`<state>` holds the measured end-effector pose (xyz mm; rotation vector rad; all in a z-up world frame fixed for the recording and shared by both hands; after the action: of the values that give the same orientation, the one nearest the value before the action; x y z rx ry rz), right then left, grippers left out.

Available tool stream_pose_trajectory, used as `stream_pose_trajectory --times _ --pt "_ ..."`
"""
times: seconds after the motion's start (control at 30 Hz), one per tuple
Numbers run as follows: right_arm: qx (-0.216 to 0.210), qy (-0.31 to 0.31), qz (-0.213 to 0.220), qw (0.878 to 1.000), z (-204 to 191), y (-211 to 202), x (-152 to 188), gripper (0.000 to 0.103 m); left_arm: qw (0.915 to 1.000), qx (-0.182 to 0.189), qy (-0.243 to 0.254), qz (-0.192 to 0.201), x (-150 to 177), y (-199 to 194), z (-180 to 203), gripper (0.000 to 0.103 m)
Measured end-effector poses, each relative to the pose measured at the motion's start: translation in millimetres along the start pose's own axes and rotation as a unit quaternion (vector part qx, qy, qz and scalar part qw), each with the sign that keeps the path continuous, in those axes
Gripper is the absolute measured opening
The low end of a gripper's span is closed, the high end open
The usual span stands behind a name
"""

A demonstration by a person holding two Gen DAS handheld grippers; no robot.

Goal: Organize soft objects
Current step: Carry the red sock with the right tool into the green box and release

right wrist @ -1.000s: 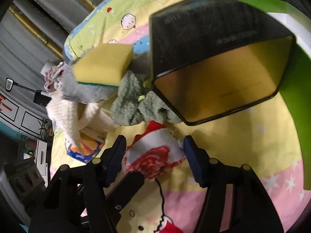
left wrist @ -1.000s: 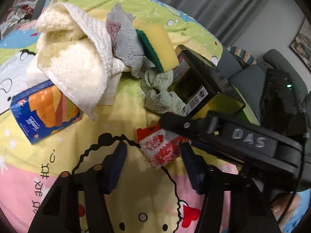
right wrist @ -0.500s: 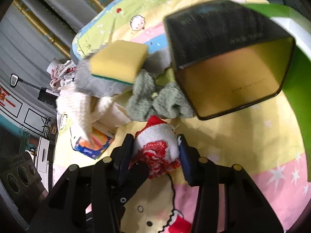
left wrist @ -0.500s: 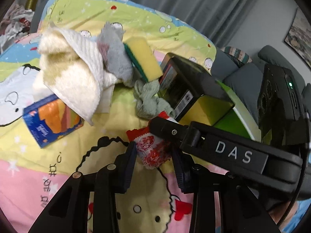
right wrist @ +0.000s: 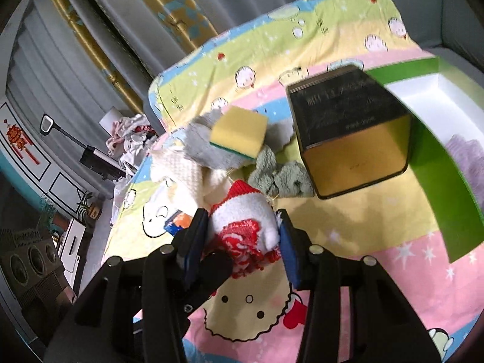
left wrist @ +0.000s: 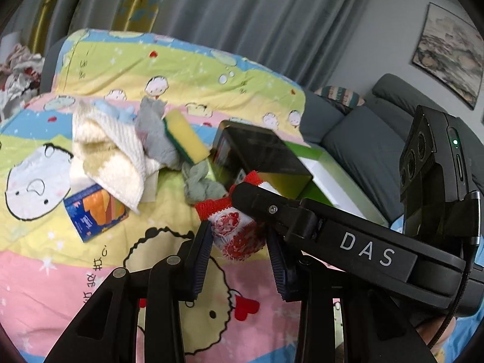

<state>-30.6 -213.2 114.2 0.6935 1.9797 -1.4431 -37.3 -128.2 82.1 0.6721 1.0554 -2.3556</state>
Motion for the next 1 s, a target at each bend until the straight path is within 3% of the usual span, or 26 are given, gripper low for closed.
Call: stream_pose_trajectory --times 0.4,0.67,0.83,1.0 --pt "0.020 -0.028 0.059 0.998 -30 -47 -18 0.045 0.9981 0.033 0.024 0.045 -11 -38 32 0.037" --pt "0.029 -0.051 0.102 0.993 -32 -85 -56 0.045 0.9933 0.061 0.053 0.083 -38 -53 74 0.037" --pt "0.056 -0.064 0.125 0.989 -14 -107 -79 0.045 0.9895 0.081 0.079 0.090 -51 -43 109 0.037" --pt "0.083 -0.033 0.144 0.986 29 -121 -80 0.046 0.9873 0.097 0.110 0.061 -46 -7 143 0.037"
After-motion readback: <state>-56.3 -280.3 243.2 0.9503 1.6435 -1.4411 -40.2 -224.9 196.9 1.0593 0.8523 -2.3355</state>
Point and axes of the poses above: each gripper's, at about its wrist camera, not at the fingertips, and y roughly the way its jaws point, z to its right, x to its underside, the point moved 6 cm from there along y, roughly the way its jaws point, and after that the axes turned 15 degrees about -y, right-handed, at the moved point
